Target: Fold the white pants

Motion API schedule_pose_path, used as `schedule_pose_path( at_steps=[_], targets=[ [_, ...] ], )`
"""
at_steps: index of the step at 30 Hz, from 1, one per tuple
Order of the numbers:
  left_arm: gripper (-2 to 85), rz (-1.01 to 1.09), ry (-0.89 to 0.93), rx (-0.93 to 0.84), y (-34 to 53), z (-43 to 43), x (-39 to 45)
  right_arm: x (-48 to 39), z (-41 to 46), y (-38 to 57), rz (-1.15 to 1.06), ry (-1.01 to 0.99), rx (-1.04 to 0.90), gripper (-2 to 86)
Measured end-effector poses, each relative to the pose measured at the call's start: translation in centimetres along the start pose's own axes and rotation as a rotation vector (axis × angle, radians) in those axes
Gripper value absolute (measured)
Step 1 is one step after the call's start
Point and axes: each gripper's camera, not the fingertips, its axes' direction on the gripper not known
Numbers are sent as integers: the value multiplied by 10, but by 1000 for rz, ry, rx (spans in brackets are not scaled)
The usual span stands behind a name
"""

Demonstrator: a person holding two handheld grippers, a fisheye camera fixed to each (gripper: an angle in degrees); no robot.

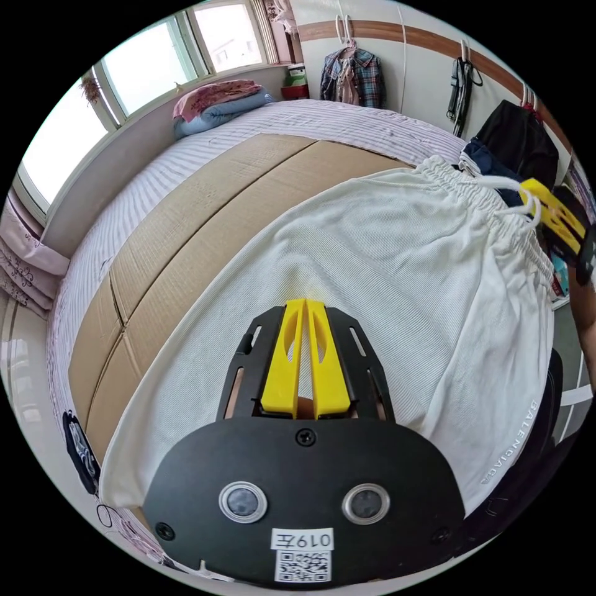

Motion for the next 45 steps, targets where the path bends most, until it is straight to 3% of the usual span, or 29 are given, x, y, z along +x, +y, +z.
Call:
schedule_pose_path(
  at_steps=[3,8,11,13,18,19,21,24,29,33,39,41,45],
  targets=[
    [14,-27,24,-4,-1,-6,2,-49,-5,-16,-276,120,-39,6],
    [12,-47,7,-27,-6,-22,7,-28,-26,7,-263,139,-75,73],
    [11,-54,-52,78,-7,-56,23,-6,-39,32,-266,210,-51,60],
    [10,12,49,179,-12,-87,51,33,-38,51,-107,134,-80,30],
    [9,225,289,187,-28,-99,132,199,87,199,837,-528,-447,98],
    [9,242,326,160,-31,-94,146,211,100,222,938,-620,-434,108],
    [8,242,333,149,-31,-89,164,245,145,313,1321,-998,-269,117],
    [8,216,329,155,-28,-86,182,265,185,398,1612,-1189,-134,124],
    [9,172,368,151,-25,-82,197,277,238,485,1853,-1310,-243,140],
    [13,171,380,148,-23,-85,210,293,277,545,2030,-1493,-125,138],
    [31,206,366,220,-13,-114,235,334,319,589,2069,-1663,-4,130],
    [44,259,377,326,-7,-141,254,344,329,598,2065,-1682,-19,112],
    [93,598,251,450,10,-170,349,387,339,599,1950,-1660,-81,87]
  ],
)
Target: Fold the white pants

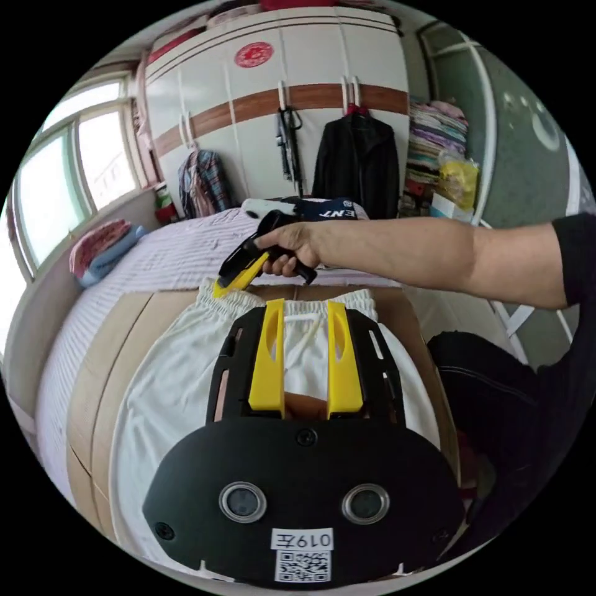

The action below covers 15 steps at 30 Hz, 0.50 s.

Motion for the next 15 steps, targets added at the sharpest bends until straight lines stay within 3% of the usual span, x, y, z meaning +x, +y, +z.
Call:
schedule_pose_path(
  at_steps=[2,6,10,15],
  targets=[
    [103,126,-13,-58,-12,20,33,-15,-6,-8,-17,51,-9,75],
    [126,90,138,-121,-27,55,64,-49,-15,-19,-62,141,7,62],
    [122,25,0,-238,-31,72,90,-78,-17,-26,-137,221,-9,58],
    [80,-54,-64,-260,-22,82,98,-78,-22,-36,-160,150,-28,53]
  ],
)
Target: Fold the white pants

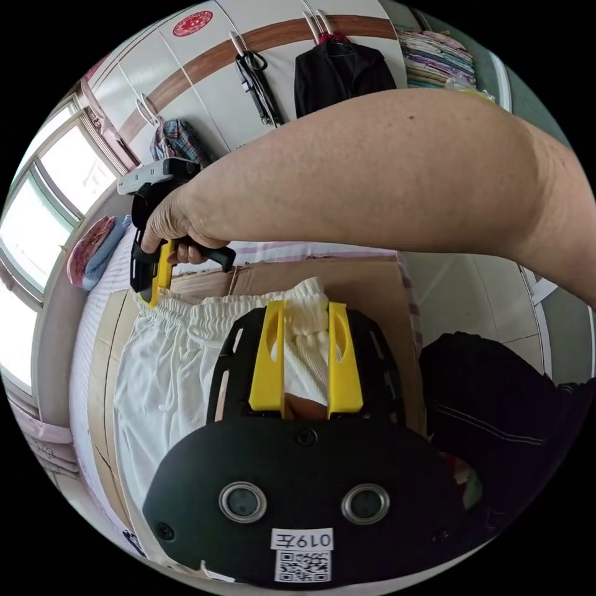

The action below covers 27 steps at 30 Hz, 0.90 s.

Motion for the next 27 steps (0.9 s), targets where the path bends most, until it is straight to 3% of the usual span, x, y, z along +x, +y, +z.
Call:
schedule_pose_path(
  at_steps=[4,6,11,17,22,27],
  targets=[
    [32,-122,94,93,19,-7,-14,0,-13,1,-63,-57,39,48],
    [22,-148,131,145,29,-13,-19,-7,-21,1,-142,6,48,47],
    [13,-102,177,119,52,3,-22,23,-3,-5,-131,14,-30,46],
    [22,-93,207,106,88,20,-28,51,12,13,-98,-24,12,48],
    [67,-210,280,118,127,33,-48,75,12,47,-49,12,123,89],
    [92,-327,269,285,211,-15,-84,68,-50,118,-16,95,428,86]
  ],
)
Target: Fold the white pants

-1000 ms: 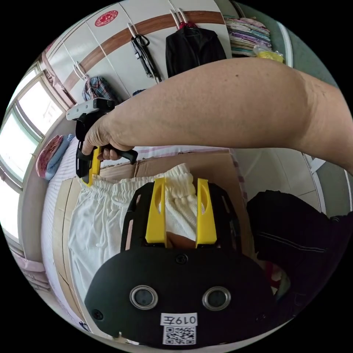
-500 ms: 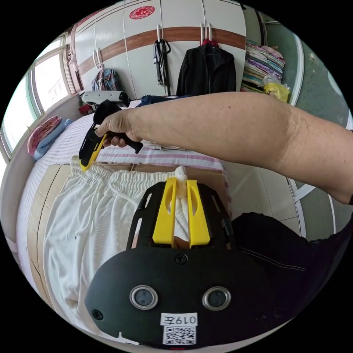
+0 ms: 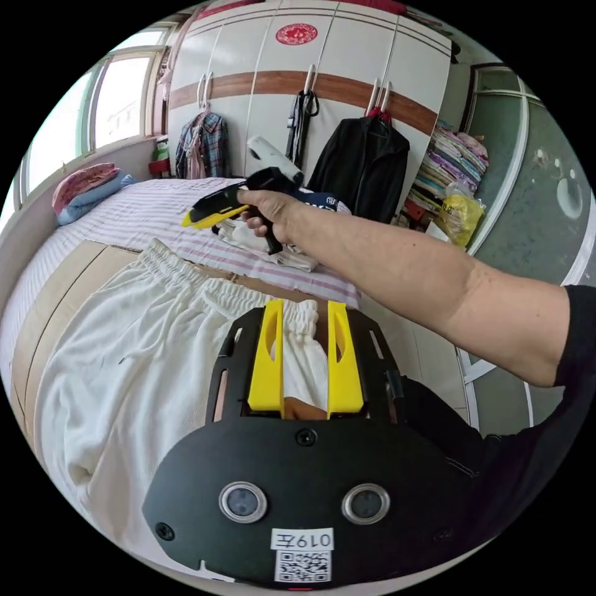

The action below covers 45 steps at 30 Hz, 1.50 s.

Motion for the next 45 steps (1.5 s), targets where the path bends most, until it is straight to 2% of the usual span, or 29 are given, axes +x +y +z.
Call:
schedule_pose_path(
  at_steps=[5,8,10,13,14,16,19,22,26,29,34,36,39,42,45],
  targets=[
    [98,-222,-187,182,112,-122,-89,-117,5,78,-188,-158,76,95],
    [102,-393,-457,110,192,-194,-167,-169,81,134,-228,-294,-27,100],
    [107,-452,-715,58,255,-259,-219,-183,136,160,-236,-413,-91,104],
    [122,-439,-1017,-30,329,-339,-277,-205,227,181,-327,-399,-292,118],
    [127,-444,-1032,-45,344,-353,-289,-217,251,185,-390,-351,-331,129],
    [143,-518,-963,-68,401,-404,-341,-233,279,185,-465,-303,-323,137],
    [155,-563,-851,-31,463,-433,-394,-241,328,182,-478,-361,-301,135],
    [159,-556,-769,26,507,-438,-438,-240,382,196,-472,-414,-304,134],
    [148,-511,-645,0,537,-432,-485,-226,451,237,-489,-378,-385,132],
    [121,-479,-482,11,557,-431,-516,-202,490,261,-463,-375,-421,121],
    [86,-485,-213,-160,580,-415,-559,-181,559,286,-487,-312,-452,114],
    [82,-469,-211,-198,578,-417,-561,-184,589,293,-570,-143,-408,111],
    [79,-422,-324,-129,554,-446,-547,-173,630,297,-613,62,-368,107],
    [78,-536,-418,-62,526,-478,-551,-145,679,298,-591,128,-426,97],
    [78,-739,-439,-102,512,-490,-573,-111,710,292,-514,124,-451,73]
  ],
)
